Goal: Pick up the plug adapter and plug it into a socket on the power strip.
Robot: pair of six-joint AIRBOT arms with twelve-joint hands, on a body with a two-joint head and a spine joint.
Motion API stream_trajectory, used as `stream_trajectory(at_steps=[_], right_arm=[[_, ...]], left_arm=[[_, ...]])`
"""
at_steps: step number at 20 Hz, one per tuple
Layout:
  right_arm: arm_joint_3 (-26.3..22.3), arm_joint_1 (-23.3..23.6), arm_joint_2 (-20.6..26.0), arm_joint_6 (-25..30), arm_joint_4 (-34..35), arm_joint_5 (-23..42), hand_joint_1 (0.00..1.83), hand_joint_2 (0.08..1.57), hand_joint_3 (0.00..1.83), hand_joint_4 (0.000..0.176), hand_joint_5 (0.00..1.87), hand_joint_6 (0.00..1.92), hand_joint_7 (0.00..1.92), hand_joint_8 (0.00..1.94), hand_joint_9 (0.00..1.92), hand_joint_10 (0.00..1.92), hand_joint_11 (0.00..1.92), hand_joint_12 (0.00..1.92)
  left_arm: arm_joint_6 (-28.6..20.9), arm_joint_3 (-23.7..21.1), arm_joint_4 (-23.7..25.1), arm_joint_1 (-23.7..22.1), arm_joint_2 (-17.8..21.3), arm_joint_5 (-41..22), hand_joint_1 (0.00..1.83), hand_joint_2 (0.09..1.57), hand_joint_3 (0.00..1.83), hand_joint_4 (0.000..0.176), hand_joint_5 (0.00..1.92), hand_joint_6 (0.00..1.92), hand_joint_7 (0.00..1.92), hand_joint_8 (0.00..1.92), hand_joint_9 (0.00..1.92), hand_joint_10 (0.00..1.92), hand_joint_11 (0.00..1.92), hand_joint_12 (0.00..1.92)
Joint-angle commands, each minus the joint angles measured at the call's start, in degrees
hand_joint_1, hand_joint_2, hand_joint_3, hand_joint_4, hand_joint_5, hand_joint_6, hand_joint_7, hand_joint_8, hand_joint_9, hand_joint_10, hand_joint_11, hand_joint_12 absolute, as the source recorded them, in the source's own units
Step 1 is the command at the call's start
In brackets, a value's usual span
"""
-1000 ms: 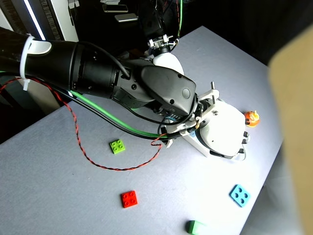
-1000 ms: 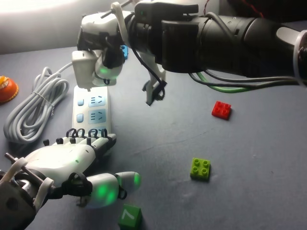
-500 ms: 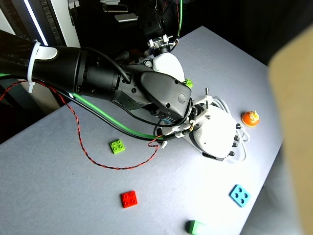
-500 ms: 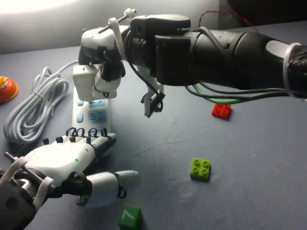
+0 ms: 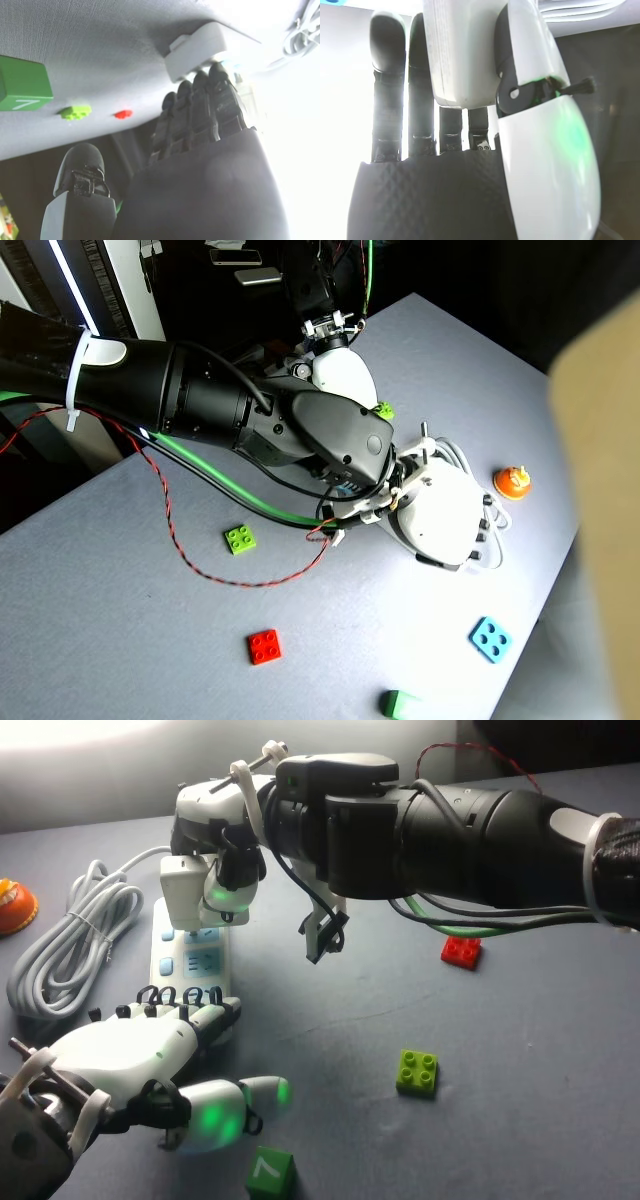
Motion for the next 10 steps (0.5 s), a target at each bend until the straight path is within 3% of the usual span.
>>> stream_trajectory(at_steps=[1,4,10], right_arm=[[0.52,0.66,-0.03,-0.04,-0.84,-1.80,1.37,1.17,0.00,0.000,0.80,1.00,0.92,1.11,0.82,1.45,0.75,1.46],[0.95,0.67,-0.34,-0.28,-0.84,-1.73,1.37,1.16,0.00,0.000,0.82,0.99,0.93,1.10,0.84,1.43,0.75,1.47],[1.51,0.43,-1.33,-2.02,-0.85,-1.96,1.37,1.16,0.00,0.000,0.82,0.99,0.94,1.08,0.84,1.42,0.76,1.46]], left_arm=[[-0.17,0.54,2.01,-0.04,0.05,-3.75,0.00,1.22,0.00,0.000,0.05,0.00,0.07,0.00,0.06,0.00,0.00,0.17],[-0.17,0.77,2.01,-0.02,0.06,-3.75,0.03,1.22,0.00,0.000,0.08,0.00,0.11,0.00,0.11,0.00,0.00,0.26],[-0.28,0.69,2.01,-0.03,0.10,-3.78,0.01,1.22,0.00,0.000,0.07,0.00,0.09,0.00,0.08,0.00,0.00,0.26]])
